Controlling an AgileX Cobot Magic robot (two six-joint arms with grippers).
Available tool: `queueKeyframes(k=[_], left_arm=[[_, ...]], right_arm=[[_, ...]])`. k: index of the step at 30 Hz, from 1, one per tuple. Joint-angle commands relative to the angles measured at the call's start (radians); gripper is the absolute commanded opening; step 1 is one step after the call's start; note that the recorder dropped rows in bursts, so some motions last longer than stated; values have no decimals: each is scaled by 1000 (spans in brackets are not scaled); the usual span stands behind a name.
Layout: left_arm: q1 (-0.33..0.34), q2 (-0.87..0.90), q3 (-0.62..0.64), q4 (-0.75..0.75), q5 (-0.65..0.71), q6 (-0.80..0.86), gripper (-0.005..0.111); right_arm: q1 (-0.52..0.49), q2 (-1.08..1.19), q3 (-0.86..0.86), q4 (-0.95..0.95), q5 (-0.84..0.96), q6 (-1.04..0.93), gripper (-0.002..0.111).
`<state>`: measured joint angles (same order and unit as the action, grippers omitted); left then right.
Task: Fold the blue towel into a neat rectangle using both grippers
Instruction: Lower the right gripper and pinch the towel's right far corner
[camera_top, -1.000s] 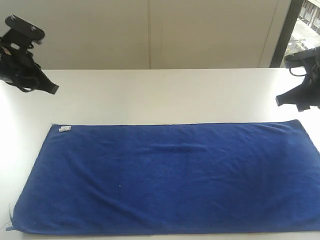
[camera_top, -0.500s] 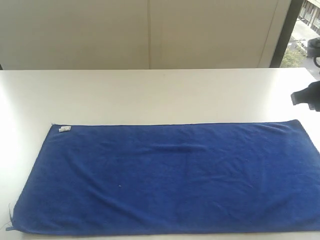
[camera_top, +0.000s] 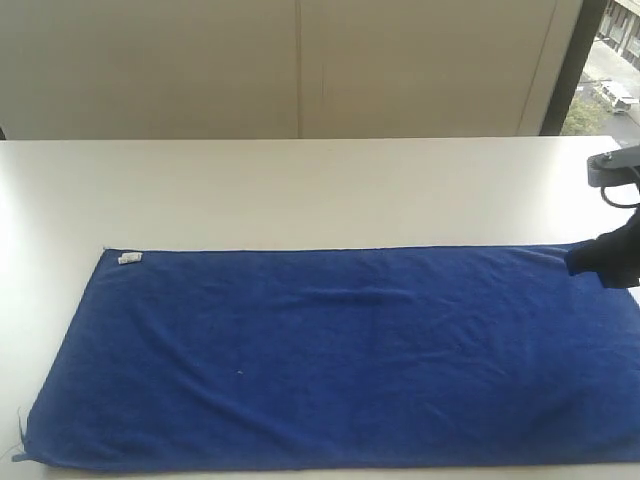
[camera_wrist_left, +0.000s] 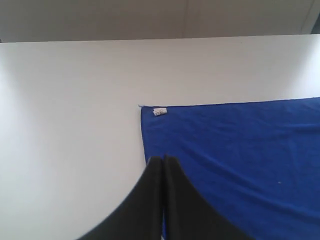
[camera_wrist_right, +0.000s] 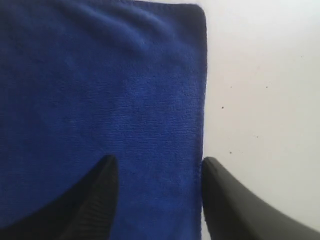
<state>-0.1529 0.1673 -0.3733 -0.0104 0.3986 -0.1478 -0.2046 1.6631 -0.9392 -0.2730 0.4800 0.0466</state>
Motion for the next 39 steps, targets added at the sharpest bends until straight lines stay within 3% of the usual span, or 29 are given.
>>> queueKeyframes(k=[1,8,14,18,26,31,33,37,39], left_arm=[[1,-8,5,-28,-17,-13,0],[1,-8,5,-30,-35,-13,0],[1,-8,5,-36,-39,-13,0],[1,-8,5,-36,-39,-13,0],[1,-8,5,-36,-39,-13,0],[1,-8,5,-36,-39,-13,0],[1,-8,9,-37,-41,-13,0],[1,2,11,-39,-41,-13,0],[1,6,11,-39,-41,-13,0]], right_arm=[[-29,116,-90,16,89,-76,49],[-109,199,-130,109,92,-194,49],[-219,233,-130,416,87,-448,49],[-238,260,-130,504,97,-541,47],[-238,284,-130,506,116,-552,35],[-238,284,-130,504,119,-547,6],[-238,284,-130,468,115,-524,1],[-238,282,-171,211,131,-266,0],[-238,282,-203,213,157,-264,0]])
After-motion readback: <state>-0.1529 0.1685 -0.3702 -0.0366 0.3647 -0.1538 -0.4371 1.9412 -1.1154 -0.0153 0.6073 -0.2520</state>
